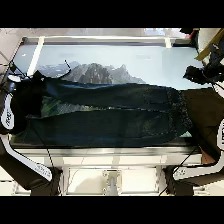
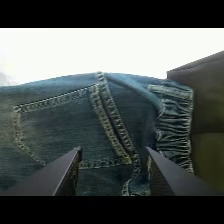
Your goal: Fold the clothes and pants, and hang the long-sleeved shirts on hangers.
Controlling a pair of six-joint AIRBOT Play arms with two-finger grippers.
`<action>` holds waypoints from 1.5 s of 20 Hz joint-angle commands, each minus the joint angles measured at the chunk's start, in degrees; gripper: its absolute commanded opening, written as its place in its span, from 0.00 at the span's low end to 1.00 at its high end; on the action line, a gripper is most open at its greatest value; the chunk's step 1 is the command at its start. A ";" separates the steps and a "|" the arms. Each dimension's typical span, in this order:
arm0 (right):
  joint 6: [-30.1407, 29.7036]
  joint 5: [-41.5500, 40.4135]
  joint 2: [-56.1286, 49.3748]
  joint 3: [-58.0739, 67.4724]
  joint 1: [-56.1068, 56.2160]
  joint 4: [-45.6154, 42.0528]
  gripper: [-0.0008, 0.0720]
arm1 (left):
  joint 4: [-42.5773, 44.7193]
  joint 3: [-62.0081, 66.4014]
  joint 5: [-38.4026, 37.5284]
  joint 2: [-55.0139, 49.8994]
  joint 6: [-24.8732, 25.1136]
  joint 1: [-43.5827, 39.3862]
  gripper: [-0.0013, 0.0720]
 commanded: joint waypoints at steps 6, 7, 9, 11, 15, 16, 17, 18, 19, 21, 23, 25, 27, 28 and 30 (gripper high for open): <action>-1.53 6.82 0.66 -0.02 0.20 -6.05 0.65 | 0.04 7.32 -11.89 8.02 0.04 0.74 0.89; -2.43 9.14 1.29 -0.09 0.13 -7.96 0.65 | 1.81 7.32 -14.16 11.13 0.00 1.57 0.89; -4.20 10.12 5.03 -3.72 -1.46 -9.22 0.65 | 7.76 7.21 -22.38 17.29 -2.49 4.68 0.79; -4.20 6.91 11.76 -12.48 -4.90 -8.70 0.65 | 13.86 4.85 -33.03 24.39 -3.21 9.07 0.78; -5.64 6.36 24.00 -30.67 -12.33 -8.52 0.65 | 20.24 -14.99 -35.19 42.25 -6.99 20.37 0.74; -5.62 6.45 25.68 -33.33 -13.70 -8.50 0.65 | 20.22 -21.11 -34.67 46.45 -9.18 24.09 0.74; -5.60 6.51 26.58 -34.71 -14.51 -8.50 0.65 | 20.22 -27.54 -33.77 50.51 -11.58 28.46 0.73; -5.55 6.67 26.77 -35.10 -14.80 -8.31 0.65 | 20.24 -32.96 -33.33 53.51 -12.26 32.79 0.73; -5.55 6.56 26.75 -35.10 -14.78 -8.00 0.65 | 20.22 -37.70 -34.07 55.32 -12.24 37.75 0.73; -5.55 6.23 26.75 -35.06 -14.73 -4.81 0.65 | 20.13 -43.50 -38.64 54.14 -10.82 47.87 0.73; -5.57 6.32 26.64 -34.99 -14.73 -2.62 0.65 | 16.20 -45.97 -45.22 48.78 -4.48 57.44 0.73; -5.55 6.32 26.64 -34.99 -14.73 -2.14 0.65 | 5.95 -46.51 -48.74 42.71 3.15 64.74 0.73; -5.27 6.60 26.64 -34.99 -14.73 -1.84 0.65 | -3.61 -46.66 -50.97 38.27 11.61 68.06 0.73; -4.90 6.73 26.64 -35.01 -14.73 -1.09 0.65 | -4.20 -46.66 -51.10 36.50 13.51 68.11 0.73; -4.50 6.75 26.64 -34.99 -14.73 2.19 0.65 | -3.65 -46.69 -50.62 33.57 13.79 67.10 0.73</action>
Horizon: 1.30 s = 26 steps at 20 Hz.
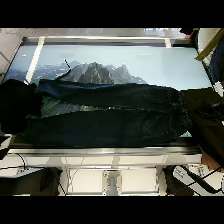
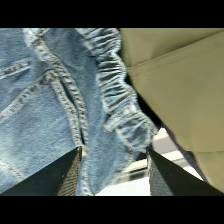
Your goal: Fold the clothes and pants, and hang the long-sleeved shirts on hangers.
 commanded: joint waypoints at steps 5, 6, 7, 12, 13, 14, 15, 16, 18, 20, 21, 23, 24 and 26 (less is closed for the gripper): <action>2.95 0.20 0.09 -0.11 -0.04 8.26 0.65 | -2.91 -0.90 -2.38 -10.62 7.82 -0.42 0.73; 3.15 0.17 0.09 -0.11 -0.04 8.24 0.65 | -0.72 -0.90 -1.84 -11.13 7.78 -0.63 0.73; 3.37 0.20 0.09 -0.11 -0.04 8.26 0.65 | 1.11 -0.90 -1.22 -11.47 7.76 -0.96 0.73; 3.80 -0.26 0.09 -0.11 -0.04 8.26 0.64 | 1.09 -2.60 3.98 -11.52 8.87 -8.02 0.73; 3.80 -0.24 0.09 -0.11 -0.04 8.24 0.65 | 0.33 -2.97 5.95 -11.52 8.90 -10.12 0.73; 3.80 -0.13 0.09 -0.11 -0.04 8.26 0.64 | 0.17 -3.04 7.43 -11.54 8.90 -12.15 0.73; 3.80 0.00 0.09 -0.11 -0.04 8.24 0.64 | 0.17 -3.04 8.26 -11.54 8.85 -13.70 0.72; 3.78 0.02 0.09 -0.11 -0.04 8.22 0.64 | 0.17 -3.04 8.33 -11.61 8.83 -14.91 0.68; 3.76 -0.09 0.09 -0.11 -0.04 8.00 0.64 | 0.15 -3.04 8.33 -11.96 8.52 -16.28 0.64; 3.65 0.02 0.09 -0.11 -0.04 7.74 0.64 | 0.17 -3.04 8.28 -11.96 8.39 -16.37 0.18; 3.13 0.11 0.13 0.04 -0.07 7.63 0.65 | 0.17 -3.04 8.17 -11.89 8.35 -16.37 0.04; 2.51 2.10 0.13 2.01 -0.07 5.81 0.64 | 0.09 -2.97 6.71 -11.74 8.37 -16.37 0.04; 1.05 4.13 0.15 3.78 -0.07 4.02 0.64 | 0.07 -2.97 6.05 -11.72 8.37 -16.37 0.04; -2.56 8.90 1.22 6.29 -0.57 -2.71 0.64 | -0.66 -2.97 5.01 -11.72 8.39 -16.37 0.04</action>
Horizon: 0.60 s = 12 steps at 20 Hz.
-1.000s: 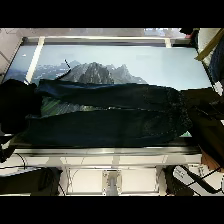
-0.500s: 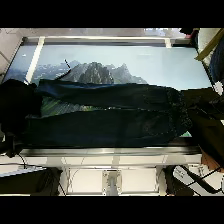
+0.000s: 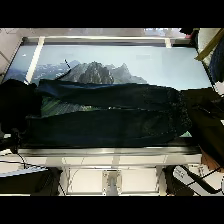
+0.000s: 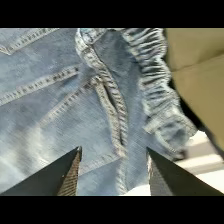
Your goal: Fold the clothes and pants, and hang the long-sleeved shirts on hangers.
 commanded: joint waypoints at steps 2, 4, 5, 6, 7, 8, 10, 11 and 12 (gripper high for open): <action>-4.00 5.66 3.34 0.13 -5.22 -9.27 0.64 | -1.62 0.02 -1.97 0.07 0.00 -0.22 0.04; -4.87 5.88 4.24 -5.81 -12.81 -2.99 0.64 | -2.36 0.02 -2.03 0.07 0.00 -0.22 0.04; -6.82 6.64 3.82 -9.62 -16.94 1.05 0.64 | -2.40 0.02 -2.01 0.07 0.00 -0.24 0.04; -8.28 5.99 3.34 -13.49 -20.65 4.72 0.64 | -2.54 0.02 -2.01 0.07 0.00 -0.22 0.03; -8.90 4.28 2.86 -16.79 -23.54 8.11 0.65 | -2.51 0.02 -1.88 0.07 0.00 -0.22 0.03; -8.96 2.03 2.43 -19.69 -25.64 10.99 0.65 | -2.56 0.02 -1.73 0.07 0.02 -0.22 0.04; -9.03 -4.13 1.95 -24.63 -26.80 12.90 0.67 | -2.73 0.02 -1.46 0.07 0.02 -0.24 0.04; -9.03 -6.60 1.95 -26.53 -26.36 13.46 0.77 | -2.73 0.02 -1.36 0.09 0.04 -0.24 0.04; -9.33 -8.63 1.95 -28.28 -25.90 14.29 0.86 | -2.73 0.02 -1.33 0.07 0.48 -0.22 0.03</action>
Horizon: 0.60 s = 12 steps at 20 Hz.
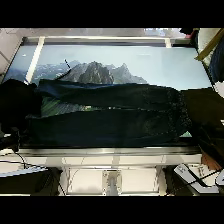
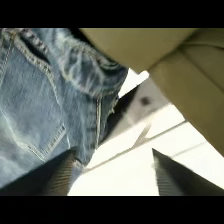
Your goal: Fold the clothes and pants, and hang the long-sleeved shirts on hangers.
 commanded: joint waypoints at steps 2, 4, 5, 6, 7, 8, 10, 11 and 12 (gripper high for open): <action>-5.42 -10.19 -0.28 -9.40 -1.42 9.14 0.88 | -0.26 0.02 0.33 0.04 0.66 0.02 0.04; -8.22 -13.97 -0.35 -11.87 -1.42 13.73 0.88 | -0.26 0.02 0.42 0.04 0.66 0.02 0.03; -8.02 -16.09 -0.55 -12.72 -1.42 13.86 0.88 | -0.26 0.02 0.46 0.04 0.63 0.00 0.03; -8.04 -17.33 -1.07 -13.25 -1.42 14.12 0.88 | -0.26 0.02 0.46 0.04 0.63 0.02 0.04; -8.39 -17.51 -1.66 -13.64 -1.42 14.60 0.86 | -0.26 0.02 0.46 0.04 0.63 0.02 0.03; -8.37 -17.44 -2.43 -13.68 -1.42 14.58 0.82 | -0.26 0.02 0.48 0.04 0.63 0.02 0.04; -8.39 -18.53 -3.34 -13.68 -1.40 15.17 0.74 | -0.28 0.02 0.81 0.04 0.63 0.00 0.03; -8.52 -19.34 -3.50 -13.66 -1.05 15.61 0.61 | -0.26 0.02 1.31 0.04 0.63 0.00 0.03; -8.61 -20.24 -3.50 -13.66 -0.15 15.89 0.42 | -0.26 0.02 1.53 0.04 0.63 0.00 0.03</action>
